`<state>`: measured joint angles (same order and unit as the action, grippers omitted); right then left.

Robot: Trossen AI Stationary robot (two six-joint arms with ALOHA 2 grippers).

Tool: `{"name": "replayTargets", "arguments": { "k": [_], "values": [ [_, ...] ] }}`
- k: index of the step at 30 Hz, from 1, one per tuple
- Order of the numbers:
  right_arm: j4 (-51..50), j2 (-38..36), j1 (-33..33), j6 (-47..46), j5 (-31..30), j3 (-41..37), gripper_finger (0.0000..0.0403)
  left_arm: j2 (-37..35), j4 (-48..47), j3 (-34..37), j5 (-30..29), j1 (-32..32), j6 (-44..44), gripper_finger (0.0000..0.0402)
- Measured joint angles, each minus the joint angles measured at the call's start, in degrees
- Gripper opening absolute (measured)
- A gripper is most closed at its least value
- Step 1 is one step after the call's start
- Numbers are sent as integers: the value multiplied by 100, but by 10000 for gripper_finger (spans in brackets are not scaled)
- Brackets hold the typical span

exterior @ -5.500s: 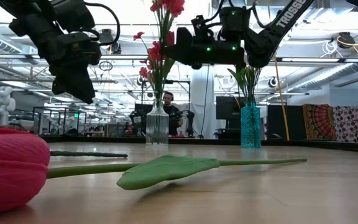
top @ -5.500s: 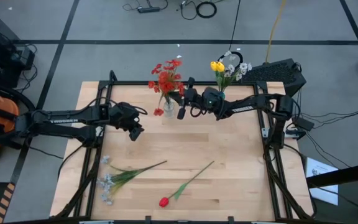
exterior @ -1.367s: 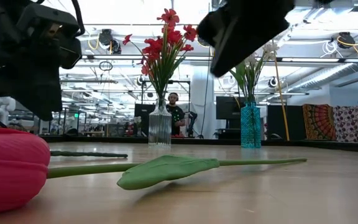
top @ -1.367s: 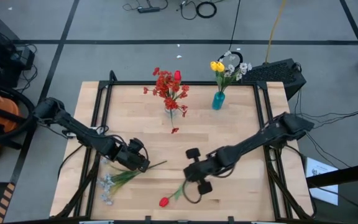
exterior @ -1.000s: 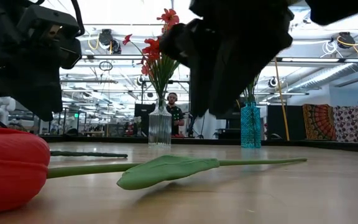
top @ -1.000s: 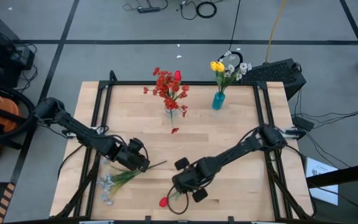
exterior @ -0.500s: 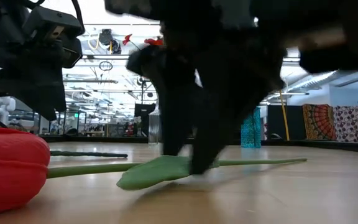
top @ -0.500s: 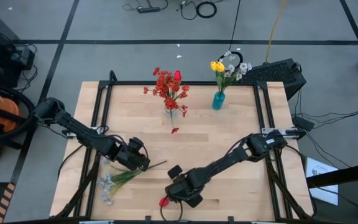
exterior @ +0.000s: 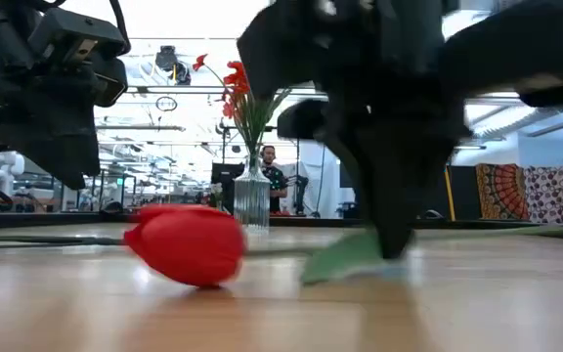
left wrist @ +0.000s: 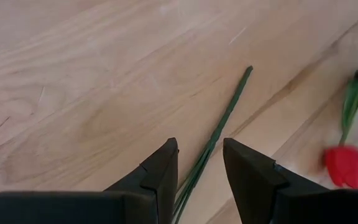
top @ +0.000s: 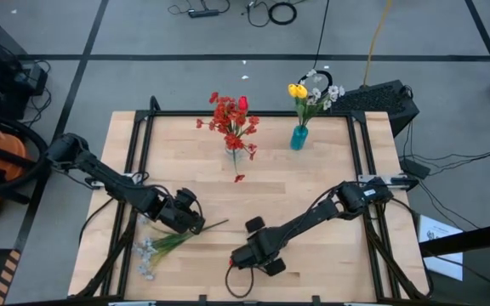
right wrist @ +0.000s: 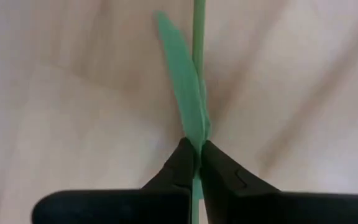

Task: Sort flowers into vase by color
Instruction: Put the red tulip into the transparent vase

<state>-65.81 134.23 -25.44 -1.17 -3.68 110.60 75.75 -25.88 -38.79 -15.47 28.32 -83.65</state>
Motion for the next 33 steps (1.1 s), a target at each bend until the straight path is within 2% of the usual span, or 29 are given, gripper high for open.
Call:
{"name": "replayTargets", "arguments": {
  "k": [4, 7, 11, 16, 19, 21, 23, 25, 27, 29, 33],
  "values": [
    [-246, -488, 25, -339, -576, -92, 3, 0, -14, 2, 1, 66, 1, 134],
    [-64, -1047, 77, -521, -703, -659, 2, 0, -12, 2, -1, 98, 1, 134],
    [636, -2083, 237, -915, -702, -2080, 1, 0, -7, 4, 1, 96, 1, 134],
    [1932, -3793, 481, -1887, -784, -4037, 1, 0, -5, 4, -41, 96, 78, 134],
    [3169, -4851, 563, -2480, -1247, -4999, 1, 0, -9, 4, -231, 55, 240, 134],
    [4397, -5494, 576, -2740, -1730, -5633, 0, 0, -12, 4, -293, -40, 453, 134],
    [5943, -5937, 592, -2755, -2108, -6265, 0, 0, -14, 4, -332, -180, 716, 134],
    [7786, -6160, 634, -2388, -2188, -6808, 0, 0, -16, 4, -344, -356, 1090, 134],
    [9539, -6129, 675, -1854, -2155, -7146, 0, 0, -34, 4, -349, -564, 1480, 134],
    [10678, -5872, 709, -1339, -2144, -7214, 0, 0, -68, 4, -315, -796, 1907, 134],
    [11243, -5090, 816, -636, -1929, -6636, 0, 0, -324, 4, -83, -1325, 2570, 134]
  ]
}}
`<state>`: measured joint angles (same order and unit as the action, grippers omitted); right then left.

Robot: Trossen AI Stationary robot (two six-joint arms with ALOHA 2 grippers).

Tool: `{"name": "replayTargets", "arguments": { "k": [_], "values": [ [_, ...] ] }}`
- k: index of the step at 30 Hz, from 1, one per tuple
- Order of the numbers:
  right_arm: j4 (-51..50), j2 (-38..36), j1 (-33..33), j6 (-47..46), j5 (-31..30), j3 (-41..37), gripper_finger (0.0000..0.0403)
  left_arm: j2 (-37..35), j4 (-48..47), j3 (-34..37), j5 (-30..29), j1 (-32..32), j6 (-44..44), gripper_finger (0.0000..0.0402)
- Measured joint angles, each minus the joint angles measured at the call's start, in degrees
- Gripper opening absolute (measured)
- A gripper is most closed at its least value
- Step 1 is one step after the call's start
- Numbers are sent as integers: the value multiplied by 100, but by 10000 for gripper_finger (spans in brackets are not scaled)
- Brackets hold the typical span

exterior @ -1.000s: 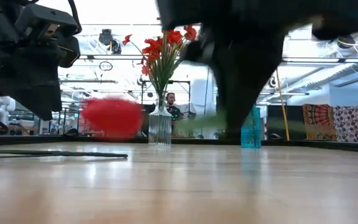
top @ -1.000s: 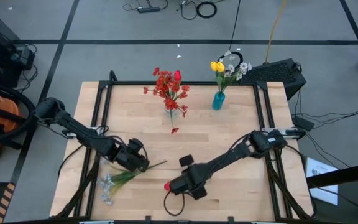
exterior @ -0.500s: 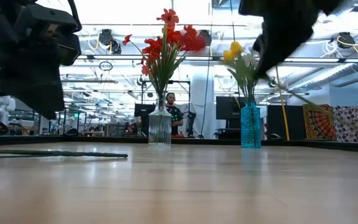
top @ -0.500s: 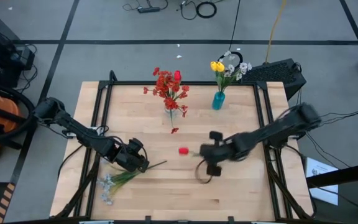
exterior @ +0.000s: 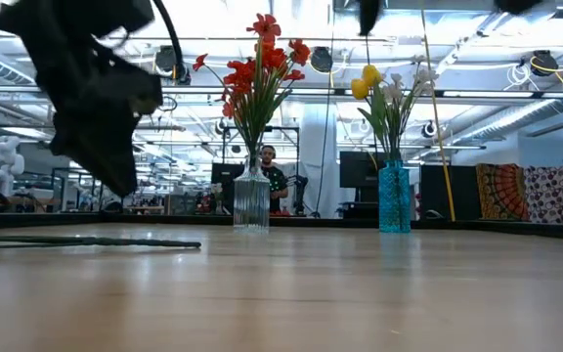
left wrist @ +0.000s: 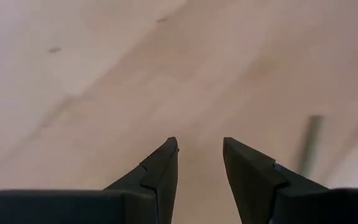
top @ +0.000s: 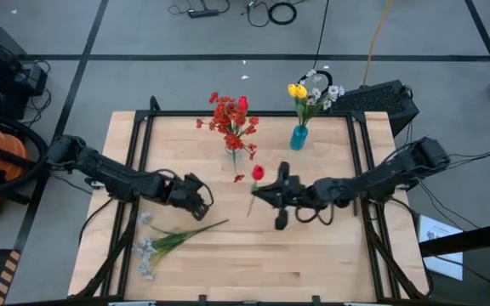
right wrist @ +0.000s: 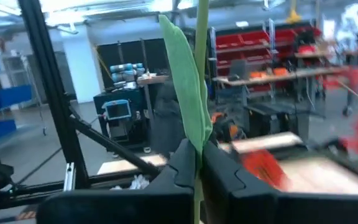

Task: Sort flowers into vase by color
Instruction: Put the red tulip into the transparent vase

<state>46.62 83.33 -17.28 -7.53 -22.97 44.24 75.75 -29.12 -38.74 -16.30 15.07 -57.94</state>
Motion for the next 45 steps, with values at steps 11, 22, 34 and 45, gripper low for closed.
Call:
{"name": "replayTargets", "arguments": {
  "k": [11, 22, 34, 45],
  "values": [
    [-557, 1959, 958, 1574, 192, 2854, 0, -139, -787, 89, 530, -1184, 1869, 134],
    [-1940, 2323, 1963, 1593, -115, 3896, 0, -1373, -677, 654, 537, -1845, 2860, 134],
    [-1992, 2326, 2295, 1916, -560, 3895, 0, -1895, -629, 727, 791, -2198, 3474, 134],
    [-2554, 2316, 2321, 1957, -567, 4145, 0, -1893, -632, 726, 988, -2386, 3784, 134]
  ]
}}
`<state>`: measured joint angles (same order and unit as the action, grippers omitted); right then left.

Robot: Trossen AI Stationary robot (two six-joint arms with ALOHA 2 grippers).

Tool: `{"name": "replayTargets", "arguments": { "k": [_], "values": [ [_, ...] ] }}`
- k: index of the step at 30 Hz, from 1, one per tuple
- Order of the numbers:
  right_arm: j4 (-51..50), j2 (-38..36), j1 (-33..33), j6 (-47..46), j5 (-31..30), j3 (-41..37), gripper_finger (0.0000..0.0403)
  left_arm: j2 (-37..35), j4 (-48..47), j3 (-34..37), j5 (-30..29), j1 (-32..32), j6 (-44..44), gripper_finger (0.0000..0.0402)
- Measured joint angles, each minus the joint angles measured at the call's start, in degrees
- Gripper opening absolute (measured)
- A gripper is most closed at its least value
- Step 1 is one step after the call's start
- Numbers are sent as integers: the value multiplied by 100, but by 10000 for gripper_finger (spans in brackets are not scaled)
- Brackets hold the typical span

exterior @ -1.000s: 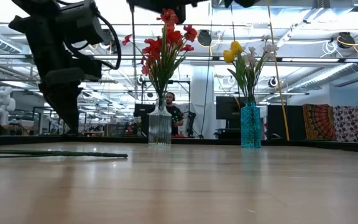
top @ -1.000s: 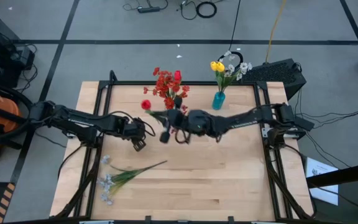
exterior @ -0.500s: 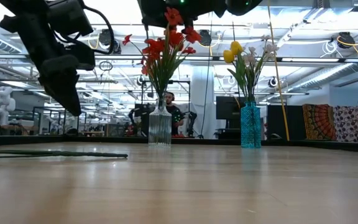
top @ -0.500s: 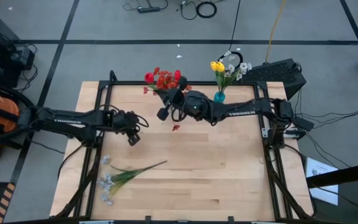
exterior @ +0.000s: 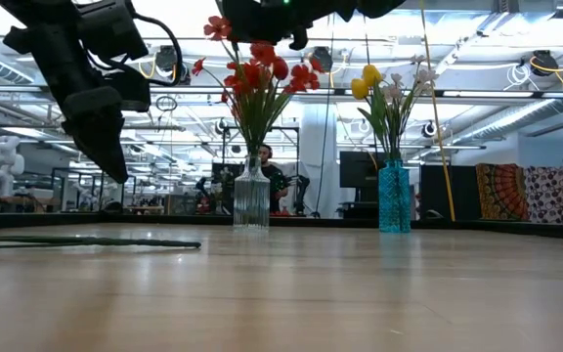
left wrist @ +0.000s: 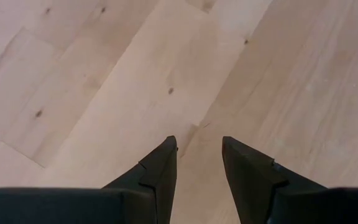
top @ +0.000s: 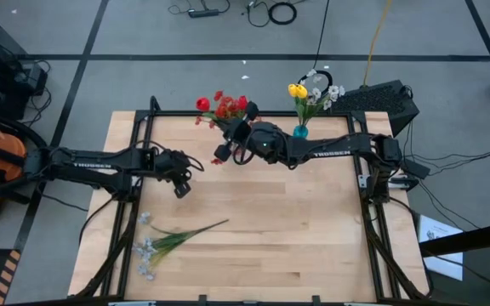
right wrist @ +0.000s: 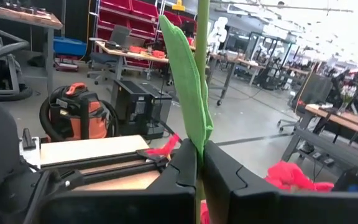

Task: Sort flowers into vase by color
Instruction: Put the red tulip into the transparent vase

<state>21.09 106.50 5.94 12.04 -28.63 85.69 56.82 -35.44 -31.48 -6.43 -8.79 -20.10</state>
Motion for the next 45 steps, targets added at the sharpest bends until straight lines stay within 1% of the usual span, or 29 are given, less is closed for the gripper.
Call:
{"name": "replayTargets", "arguments": {
  "k": [4, 9, 12, 19, 24, 30, 34, 36, 39, 45],
  "values": [
    [-218, 13, 4, -218, 3, 0, 0, 0, 0, -1, 26, -56, 3, 134],
    [-245, 33, 20, -226, 10, -2, 0, 2, 0, -1, 27, -59, 5, 134],
    [-317, 46, 50, -417, 25, -2, 0, 2, 1, -1, 27, -59, 5, 134],
    [-292, 429, 61, -560, 20, -2, 0, 2, 0, -1, 27, -57, -6, 134],
    [-287, 531, 56, -558, 16, -2, 0, 2, 0, -1, 104, -57, -11, 134],
    [-444, 538, 59, -541, -36, -2, 17, 4, 0, -1, 128, -57, -13, 134],
    [-842, 516, 58, -541, -38, -2, 34, 4, 0, -1, 134, -57, -15, 134],
    [-1181, 446, 37, -569, -38, -6, 42, 4, 0, -1, 171, -57, -17, 134],
    [-1368, 339, 37, -673, -37, -8, 51, 4, 0, -1, 178, -57, -21, 134],
    [-1440, 61, 37, -691, -36, -8, 59, 4, 26, -1, 198, -57, -47, 134]
  ]
}}
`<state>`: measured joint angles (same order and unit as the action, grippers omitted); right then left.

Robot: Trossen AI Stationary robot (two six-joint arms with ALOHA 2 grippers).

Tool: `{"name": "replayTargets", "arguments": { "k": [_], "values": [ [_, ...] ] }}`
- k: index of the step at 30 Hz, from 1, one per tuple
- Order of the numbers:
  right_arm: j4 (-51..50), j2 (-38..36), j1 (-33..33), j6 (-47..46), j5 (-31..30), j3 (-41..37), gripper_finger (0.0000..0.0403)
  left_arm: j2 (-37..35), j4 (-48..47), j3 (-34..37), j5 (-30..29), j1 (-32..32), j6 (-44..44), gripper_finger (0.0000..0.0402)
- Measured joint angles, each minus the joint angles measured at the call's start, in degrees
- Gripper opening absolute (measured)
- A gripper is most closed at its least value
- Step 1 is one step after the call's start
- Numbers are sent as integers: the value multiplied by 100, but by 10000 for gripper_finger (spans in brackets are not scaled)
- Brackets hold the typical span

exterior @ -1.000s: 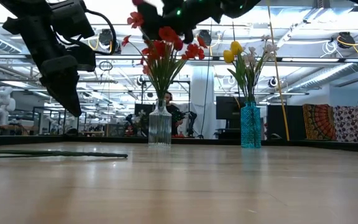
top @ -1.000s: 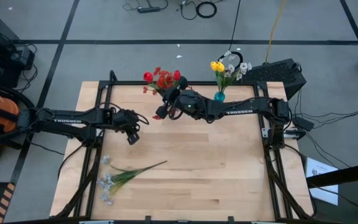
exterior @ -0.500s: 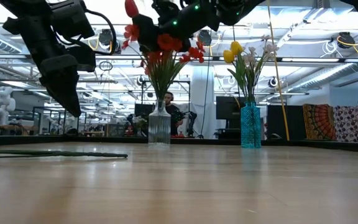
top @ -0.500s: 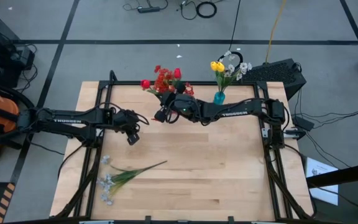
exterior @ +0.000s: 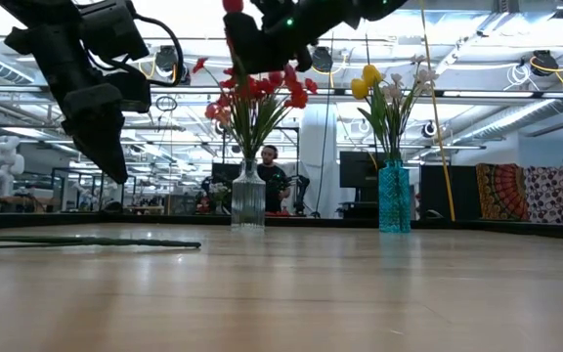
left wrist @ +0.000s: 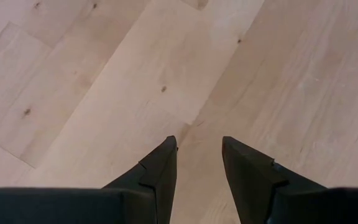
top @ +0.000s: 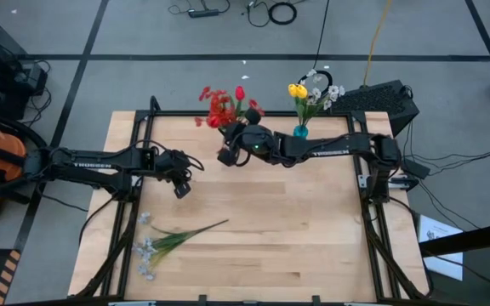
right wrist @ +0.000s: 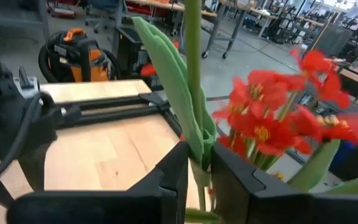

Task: Sort flowers into vase by color
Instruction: Put the red tulip into the transparent vase

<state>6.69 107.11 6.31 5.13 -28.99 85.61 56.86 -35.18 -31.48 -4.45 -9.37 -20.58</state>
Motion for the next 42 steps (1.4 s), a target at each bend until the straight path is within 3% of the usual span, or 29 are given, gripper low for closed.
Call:
{"name": "replayTargets", "arguments": {
  "k": [11, 21, 27, 30, 37, 42],
  "values": [
    [-627, -72, 11, -796, 231, 1, 70, 0, 22, -2, 131, 0, -24, 134],
    [-693, -72, 196, -1239, 244, 1, 140, 0, 25, -2, 138, 0, -148, 134],
    [-940, -74, 229, -1410, 912, 1, 176, 0, 22, -2, 136, 0, -146, 134],
    [-940, -81, 227, -1405, 968, 1, 188, 0, 22, -4, 138, 0, -146, 134],
    [-1701, -569, 227, -1428, 945, 4, 198, 0, 18, -4, 196, 0, -149, 134],
    [-1619, -929, 227, -1447, 940, 6, 198, 0, 22, -7, 208, -2, -139, 134]
  ]
}}
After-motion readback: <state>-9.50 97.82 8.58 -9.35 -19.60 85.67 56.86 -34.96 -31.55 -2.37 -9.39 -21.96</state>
